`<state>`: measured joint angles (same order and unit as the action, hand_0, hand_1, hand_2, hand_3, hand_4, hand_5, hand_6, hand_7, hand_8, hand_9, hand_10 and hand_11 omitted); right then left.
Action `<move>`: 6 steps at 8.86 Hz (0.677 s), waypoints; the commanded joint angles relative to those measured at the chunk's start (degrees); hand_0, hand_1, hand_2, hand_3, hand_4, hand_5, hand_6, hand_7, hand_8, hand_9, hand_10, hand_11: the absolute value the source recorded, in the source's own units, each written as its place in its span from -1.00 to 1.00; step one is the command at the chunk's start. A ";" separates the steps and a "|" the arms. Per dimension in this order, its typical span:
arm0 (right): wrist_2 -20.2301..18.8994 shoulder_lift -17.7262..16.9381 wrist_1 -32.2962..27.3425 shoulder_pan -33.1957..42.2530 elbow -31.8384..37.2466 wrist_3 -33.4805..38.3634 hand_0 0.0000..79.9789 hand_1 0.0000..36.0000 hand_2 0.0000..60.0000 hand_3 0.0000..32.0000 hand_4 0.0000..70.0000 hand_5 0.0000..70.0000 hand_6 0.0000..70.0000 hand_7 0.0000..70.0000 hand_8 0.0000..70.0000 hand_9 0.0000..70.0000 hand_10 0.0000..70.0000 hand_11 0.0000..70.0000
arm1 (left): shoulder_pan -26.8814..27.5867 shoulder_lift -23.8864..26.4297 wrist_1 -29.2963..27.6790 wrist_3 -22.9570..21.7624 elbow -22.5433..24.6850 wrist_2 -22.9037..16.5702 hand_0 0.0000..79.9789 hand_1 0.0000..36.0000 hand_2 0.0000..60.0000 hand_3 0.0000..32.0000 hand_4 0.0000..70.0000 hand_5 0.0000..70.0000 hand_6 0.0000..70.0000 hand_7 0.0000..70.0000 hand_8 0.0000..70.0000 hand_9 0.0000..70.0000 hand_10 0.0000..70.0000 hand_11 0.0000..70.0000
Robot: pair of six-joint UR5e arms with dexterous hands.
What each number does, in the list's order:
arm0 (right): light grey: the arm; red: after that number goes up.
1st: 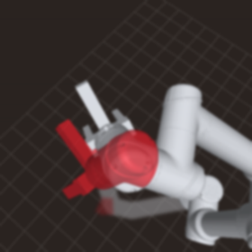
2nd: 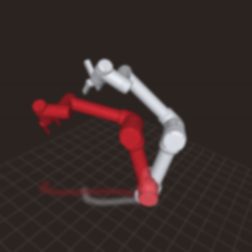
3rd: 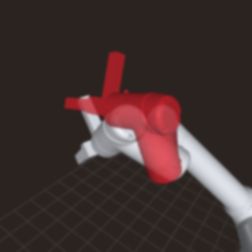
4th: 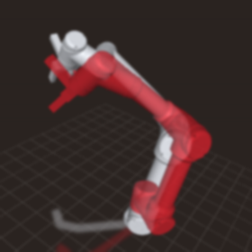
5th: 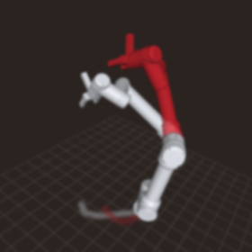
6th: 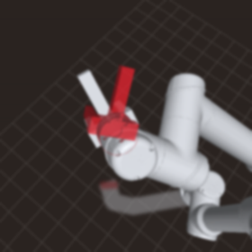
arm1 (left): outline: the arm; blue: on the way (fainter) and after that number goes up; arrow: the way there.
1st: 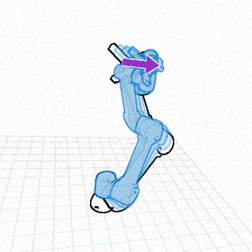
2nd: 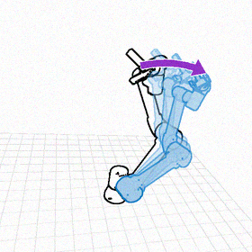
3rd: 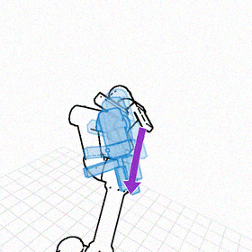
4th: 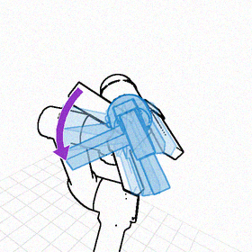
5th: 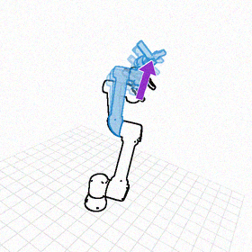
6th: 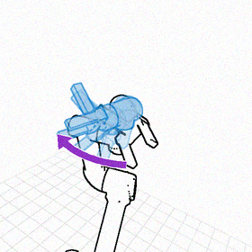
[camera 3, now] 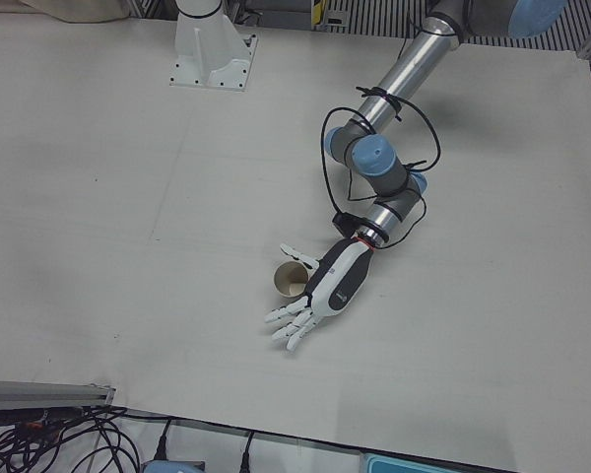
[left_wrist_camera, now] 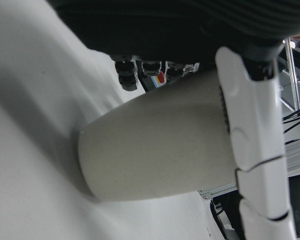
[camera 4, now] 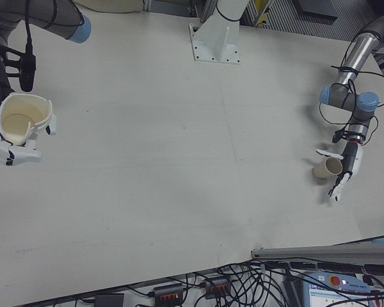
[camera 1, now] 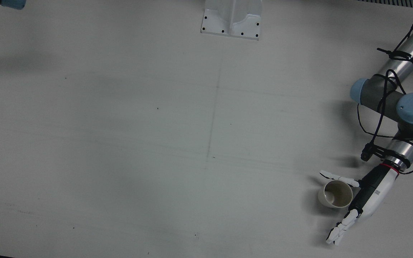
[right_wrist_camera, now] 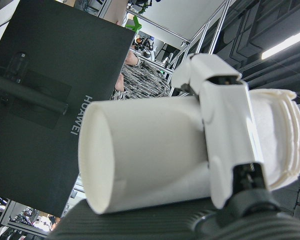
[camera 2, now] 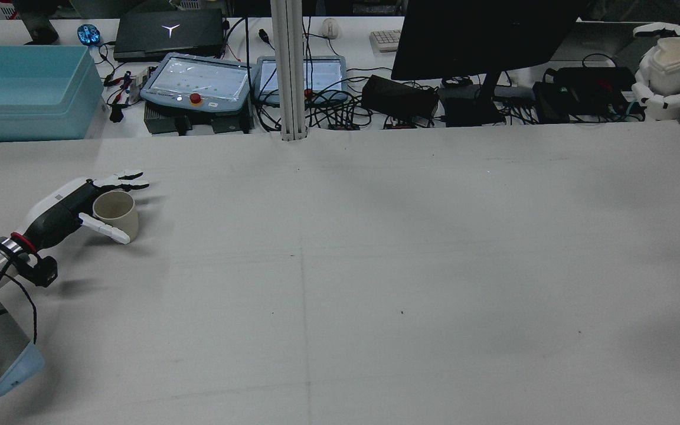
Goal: Pour water
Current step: 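Reach the left hand to the beige cup and grasp it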
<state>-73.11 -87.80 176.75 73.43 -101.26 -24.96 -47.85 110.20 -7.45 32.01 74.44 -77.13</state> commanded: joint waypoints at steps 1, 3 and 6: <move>-0.11 0.00 0.00 0.83 0.01 0.00 1.00 1.00 0.31 -0.21 -0.62 -0.18 0.52 0.88 0.48 0.76 0.99 1.00 | 0.04 0.11 -0.02 -0.02 -0.08 0.84 0.67 0.91 0.67 -1.00 0.55 1.00 -0.68 -0.51 -0.84 -0.83 -0.70 -0.51; -0.19 0.00 0.00 1.36 0.01 0.00 1.00 1.00 0.30 -0.21 -0.63 -0.18 0.52 0.87 0.48 0.76 0.99 1.00 | 0.04 0.11 0.06 -0.02 -0.08 0.93 0.60 1.00 1.00 -1.00 0.73 1.00 -0.66 -0.46 -0.80 -0.80 -0.67 -0.45; -0.19 0.00 0.00 4.25 0.01 0.00 1.00 1.00 0.28 -0.20 -0.65 -0.18 0.51 0.84 0.47 0.75 0.99 1.00 | -0.05 0.28 5.04 -5.08 4.20 0.23 0.65 1.00 1.00 -1.00 0.84 1.00 -0.63 -0.43 -0.78 -0.79 -0.67 -0.43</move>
<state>-73.29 -87.80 176.75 75.14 -101.25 -24.96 -47.83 110.30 -6.92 31.55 74.87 -76.29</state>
